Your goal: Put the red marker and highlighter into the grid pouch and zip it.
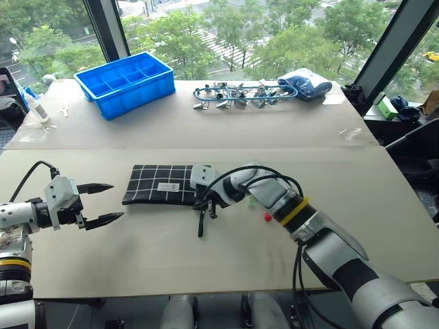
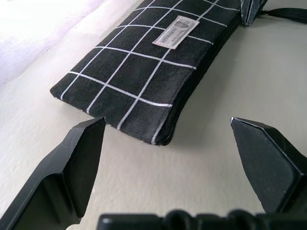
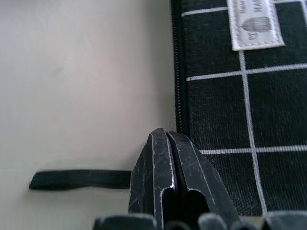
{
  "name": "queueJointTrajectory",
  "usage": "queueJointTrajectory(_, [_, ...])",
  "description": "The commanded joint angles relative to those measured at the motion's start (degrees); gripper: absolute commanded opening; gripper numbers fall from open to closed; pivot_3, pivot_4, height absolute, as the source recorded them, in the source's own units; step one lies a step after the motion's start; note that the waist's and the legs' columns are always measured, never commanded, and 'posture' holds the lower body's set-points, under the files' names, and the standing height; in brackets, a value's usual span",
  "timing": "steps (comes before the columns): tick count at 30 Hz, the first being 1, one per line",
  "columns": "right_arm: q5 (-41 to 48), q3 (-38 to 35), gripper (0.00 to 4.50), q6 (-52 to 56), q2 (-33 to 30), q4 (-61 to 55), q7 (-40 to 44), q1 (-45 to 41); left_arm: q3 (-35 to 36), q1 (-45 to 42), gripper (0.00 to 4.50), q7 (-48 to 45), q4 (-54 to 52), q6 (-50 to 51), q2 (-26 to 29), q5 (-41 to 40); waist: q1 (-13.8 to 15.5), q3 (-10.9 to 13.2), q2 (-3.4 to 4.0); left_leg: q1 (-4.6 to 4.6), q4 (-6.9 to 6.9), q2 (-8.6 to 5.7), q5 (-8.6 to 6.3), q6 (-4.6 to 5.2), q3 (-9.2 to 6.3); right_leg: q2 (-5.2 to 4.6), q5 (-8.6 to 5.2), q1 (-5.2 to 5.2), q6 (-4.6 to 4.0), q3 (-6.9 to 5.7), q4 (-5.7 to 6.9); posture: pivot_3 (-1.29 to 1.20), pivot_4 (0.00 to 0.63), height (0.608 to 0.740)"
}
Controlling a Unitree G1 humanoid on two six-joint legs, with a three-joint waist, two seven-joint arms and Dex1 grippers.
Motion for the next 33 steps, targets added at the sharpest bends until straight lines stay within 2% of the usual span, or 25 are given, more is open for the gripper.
queueJointTrajectory(1, [-1.4,-1.6,0.09,-1.8,-2.0,-0.6,1.7,-0.6,0.8,-0.9,4.50,0.0,-1.2,0.5,0.0,-1.2,-0.2,0.0,0.00,0.00,0.00,0.01,-0.01,0.01,0.01,0.01,0.00,-0.01,0.00,0.01,0.00,0.00,0.150,0.740])
queueJointTrajectory(7, [0.4,-3.7,0.09,-0.5,-2.0,-2.1,3.8,0.1,1.2,-1.8,4.50,-0.3,-2.0,3.1,-0.6,-2.5,-0.6,0.0,0.00,-0.03,-0.01,0.04,-0.01,0.01,0.01,0.06,-0.01,-0.06,-0.01,0.01,0.01,0.00,0.150,0.740])
queueJointTrajectory(10, [9.9,-10.6,0.09,5.4,-1.3,-5.4,9.5,1.0,0.6,-1.8,4.50,-0.7,-2.8,4.5,-0.8,-2.7,-0.5,0.0,-0.01,-0.07,-0.01,0.04,-0.01,0.02,0.00,0.05,0.00,-0.06,-0.01,0.01,0.00,0.00,0.150,0.740])
queueJointTrajectory(12, [12.3,-14.1,0.09,7.3,-0.6,-4.5,8.9,0.3,0.5,-1.6,4.50,-0.7,-3.0,4.7,-0.9,-2.6,-0.5,0.0,-0.01,-0.09,-0.01,0.04,-0.01,0.02,0.00,0.04,0.00,-0.06,-0.01,0.01,-0.01,0.00,0.150,0.740])
queueJointTrajectory(16, [12.2,-16.7,0.09,7.2,-0.4,-1.7,6.2,-1.0,0.4,-1.1,4.50,-1.1,-3.4,5.5,-0.8,-2.3,-0.5,0.0,-0.01,-0.08,-0.01,0.03,-0.01,0.02,0.00,0.04,0.00,-0.06,-0.01,0.00,0.00,0.00,0.150,0.740])
queueJointTrajectory(21, [8.7,-15.0,0.09,5.7,-0.4,0.4,3.2,-1.2,-0.1,-0.9,4.50,-1.8,-3.1,5.2,-0.5,-1.7,-0.5,0.0,0.00,-0.10,-0.01,0.03,-0.02,0.03,0.01,0.03,0.00,-0.08,-0.01,0.01,-0.01,0.00,0.150,0.740])
queueJointTrajectory(25, [2.7,-12.3,0.09,1.2,0.8,5.6,-2.7,-1.6,-1.2,-1.1,4.50,-1.9,-2.6,4.5,-0.2,-0.4,-0.5,0.0,0.00,-0.10,-0.01,0.03,-0.02,0.02,0.01,0.04,0.00,-0.09,-0.01,0.01,0.00,0.00,0.150,0.740])
queueJointTrajectory(33, [-4.1,-7.6,0.09,-3.7,0.2,6.4,-3.0,-0.1,-2.0,-0.9,4.50,-1.4,-5.6,3.9,-0.9,-0.1,-0.7,0.0,0.00,-0.12,-0.01,0.03,-0.01,0.01,0.01,0.04,0.00,-0.11,-0.01,0.02,0.00,0.00,0.150,0.740])
